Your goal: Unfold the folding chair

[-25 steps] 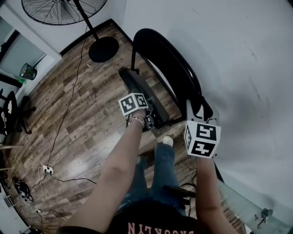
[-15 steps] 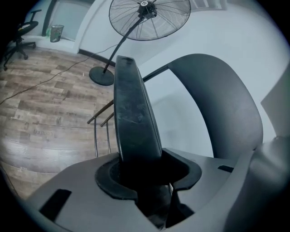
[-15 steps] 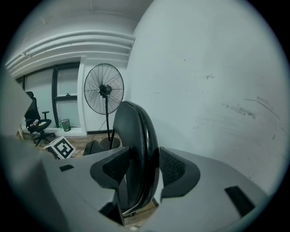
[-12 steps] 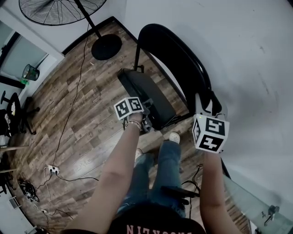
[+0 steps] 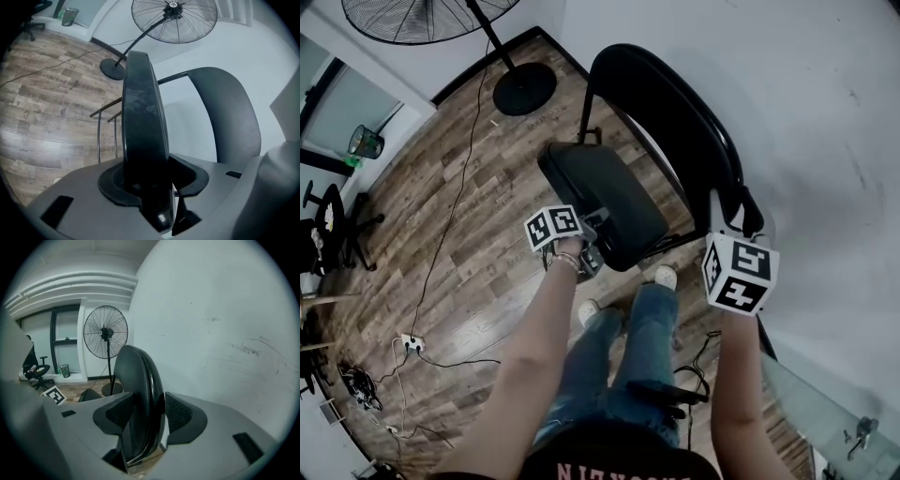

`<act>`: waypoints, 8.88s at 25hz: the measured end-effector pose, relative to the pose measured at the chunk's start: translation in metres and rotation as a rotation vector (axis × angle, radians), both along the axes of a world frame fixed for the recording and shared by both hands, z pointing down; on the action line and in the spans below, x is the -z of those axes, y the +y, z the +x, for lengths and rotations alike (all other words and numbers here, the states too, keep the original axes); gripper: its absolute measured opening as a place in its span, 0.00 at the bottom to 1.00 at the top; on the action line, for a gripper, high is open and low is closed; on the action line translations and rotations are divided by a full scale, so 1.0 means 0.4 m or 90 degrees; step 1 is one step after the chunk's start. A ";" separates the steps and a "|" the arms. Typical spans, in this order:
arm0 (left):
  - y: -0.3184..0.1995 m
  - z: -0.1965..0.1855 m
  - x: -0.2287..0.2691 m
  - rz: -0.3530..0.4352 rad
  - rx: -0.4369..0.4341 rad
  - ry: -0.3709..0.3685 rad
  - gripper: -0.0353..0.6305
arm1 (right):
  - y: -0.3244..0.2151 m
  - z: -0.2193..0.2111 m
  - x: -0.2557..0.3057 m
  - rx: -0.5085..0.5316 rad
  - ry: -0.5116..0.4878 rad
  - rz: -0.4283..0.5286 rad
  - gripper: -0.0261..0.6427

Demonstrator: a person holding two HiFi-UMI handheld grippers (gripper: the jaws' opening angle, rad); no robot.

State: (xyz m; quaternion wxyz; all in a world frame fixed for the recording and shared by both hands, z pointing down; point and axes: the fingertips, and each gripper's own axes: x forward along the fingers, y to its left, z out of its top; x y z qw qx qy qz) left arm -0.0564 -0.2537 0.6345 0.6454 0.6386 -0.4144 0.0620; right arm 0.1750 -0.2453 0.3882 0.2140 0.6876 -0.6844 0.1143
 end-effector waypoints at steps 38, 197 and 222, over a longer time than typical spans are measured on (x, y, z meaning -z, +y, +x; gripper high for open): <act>0.094 -0.148 -0.103 -0.013 -0.008 0.095 0.32 | 0.037 -0.069 -0.058 -0.082 0.059 -0.008 0.36; 0.514 -0.516 -0.274 -0.073 0.141 -0.305 0.88 | 0.241 -0.156 -0.225 0.051 0.115 -0.035 0.34; 0.530 -0.468 0.251 0.111 0.079 -0.325 0.88 | 0.418 -0.187 0.113 0.128 0.052 0.005 0.31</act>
